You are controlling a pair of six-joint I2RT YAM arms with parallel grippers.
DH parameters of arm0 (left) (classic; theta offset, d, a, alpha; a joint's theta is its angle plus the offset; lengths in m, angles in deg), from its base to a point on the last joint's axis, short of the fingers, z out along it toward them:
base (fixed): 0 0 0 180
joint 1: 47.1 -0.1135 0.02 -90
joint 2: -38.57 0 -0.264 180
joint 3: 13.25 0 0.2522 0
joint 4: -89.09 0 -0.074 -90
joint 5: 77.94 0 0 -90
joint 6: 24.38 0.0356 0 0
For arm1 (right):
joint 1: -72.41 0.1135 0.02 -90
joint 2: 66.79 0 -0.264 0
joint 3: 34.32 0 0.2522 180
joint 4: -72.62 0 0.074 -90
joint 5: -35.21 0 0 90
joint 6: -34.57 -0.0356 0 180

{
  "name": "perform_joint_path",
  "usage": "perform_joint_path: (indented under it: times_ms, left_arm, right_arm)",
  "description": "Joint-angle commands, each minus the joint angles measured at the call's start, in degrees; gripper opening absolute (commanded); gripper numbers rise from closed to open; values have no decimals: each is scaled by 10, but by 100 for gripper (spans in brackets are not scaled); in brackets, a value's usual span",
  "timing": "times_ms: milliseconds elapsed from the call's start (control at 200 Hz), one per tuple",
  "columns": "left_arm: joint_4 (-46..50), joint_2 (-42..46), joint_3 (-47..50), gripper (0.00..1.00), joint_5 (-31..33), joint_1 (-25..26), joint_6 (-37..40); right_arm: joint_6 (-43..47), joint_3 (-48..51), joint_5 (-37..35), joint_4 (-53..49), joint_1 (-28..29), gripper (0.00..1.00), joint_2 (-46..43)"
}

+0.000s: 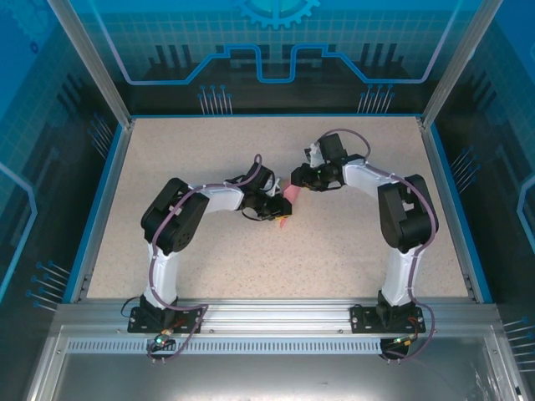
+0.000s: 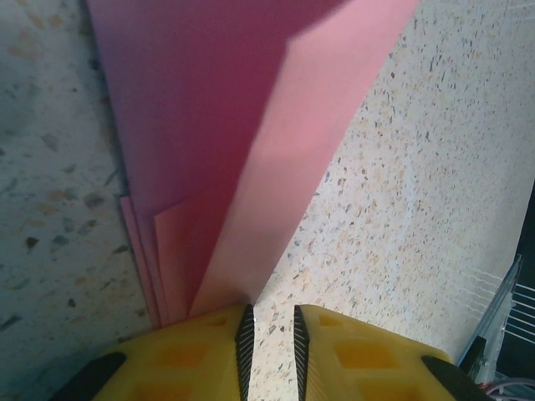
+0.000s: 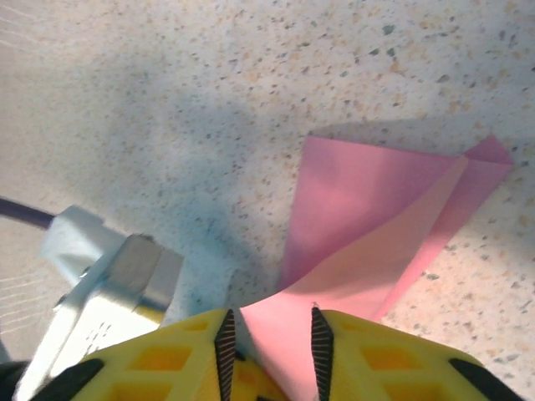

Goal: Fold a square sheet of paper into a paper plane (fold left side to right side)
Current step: Fold the wing for the fifth time at the center of the table.

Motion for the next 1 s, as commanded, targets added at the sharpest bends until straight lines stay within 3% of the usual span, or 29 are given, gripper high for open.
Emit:
perform_joint_path:
  times_ms: [0,335,995]
  left_arm:
    - [81,-37,9,24,36,11,18]
    - [85,-37,5,23,36,11,21]
    - [92,-35,5,23,36,12,25]
  right_arm:
    - [-8,31,47,30,0,27,-9]
    - [-25,47,76,71,11,23,31]
    - [23,-29,19,9,7,23,101]
